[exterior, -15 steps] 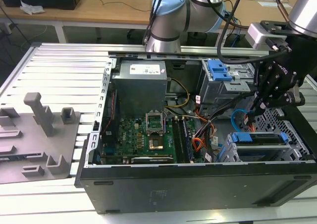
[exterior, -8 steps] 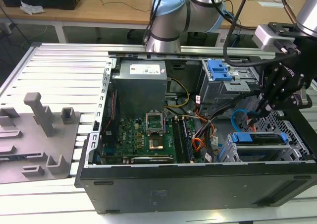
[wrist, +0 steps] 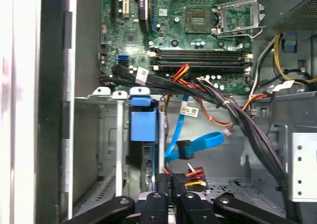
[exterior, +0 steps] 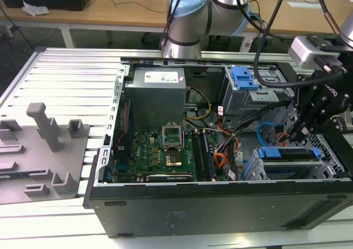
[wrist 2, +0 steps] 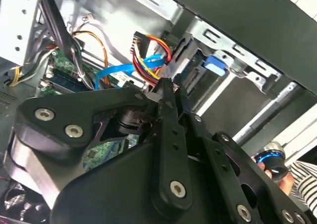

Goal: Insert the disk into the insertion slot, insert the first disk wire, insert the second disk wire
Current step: 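Insert the first disk wire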

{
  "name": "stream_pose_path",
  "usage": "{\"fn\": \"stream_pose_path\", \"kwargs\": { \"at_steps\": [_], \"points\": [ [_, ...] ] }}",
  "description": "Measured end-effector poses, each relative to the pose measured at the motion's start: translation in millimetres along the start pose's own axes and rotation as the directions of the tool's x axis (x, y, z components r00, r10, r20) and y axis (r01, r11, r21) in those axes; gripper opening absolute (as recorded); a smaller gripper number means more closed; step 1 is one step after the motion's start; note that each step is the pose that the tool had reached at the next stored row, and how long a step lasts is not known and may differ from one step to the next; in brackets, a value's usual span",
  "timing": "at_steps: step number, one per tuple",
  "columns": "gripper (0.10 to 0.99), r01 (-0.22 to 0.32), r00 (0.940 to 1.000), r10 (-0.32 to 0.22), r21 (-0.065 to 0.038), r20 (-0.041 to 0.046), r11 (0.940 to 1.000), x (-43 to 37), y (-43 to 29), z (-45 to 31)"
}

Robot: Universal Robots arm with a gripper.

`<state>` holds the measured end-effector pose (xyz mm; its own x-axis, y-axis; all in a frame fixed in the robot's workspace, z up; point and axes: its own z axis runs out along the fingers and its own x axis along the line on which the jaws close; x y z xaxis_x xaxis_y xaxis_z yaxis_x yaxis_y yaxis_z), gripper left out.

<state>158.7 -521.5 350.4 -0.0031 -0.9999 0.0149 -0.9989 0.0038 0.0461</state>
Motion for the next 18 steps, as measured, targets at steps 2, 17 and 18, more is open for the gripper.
{"fn": "stream_pose_path", "kwargs": {
  "at_steps": [2,17,18],
  "points": [
    [0.165,0.0,1.0,0.0,0.0,-0.0001,1.0,11.9,-0.1,0.2],
    [0.165,0.0,1.0,0.0,0.0,-0.0016,1.0,12.3,-6.9,11.7],
    [0.165,0.0,1.0,0.0,0.0,-0.0013,1.0,12.2,-7.0,13.8]
  ]
}}
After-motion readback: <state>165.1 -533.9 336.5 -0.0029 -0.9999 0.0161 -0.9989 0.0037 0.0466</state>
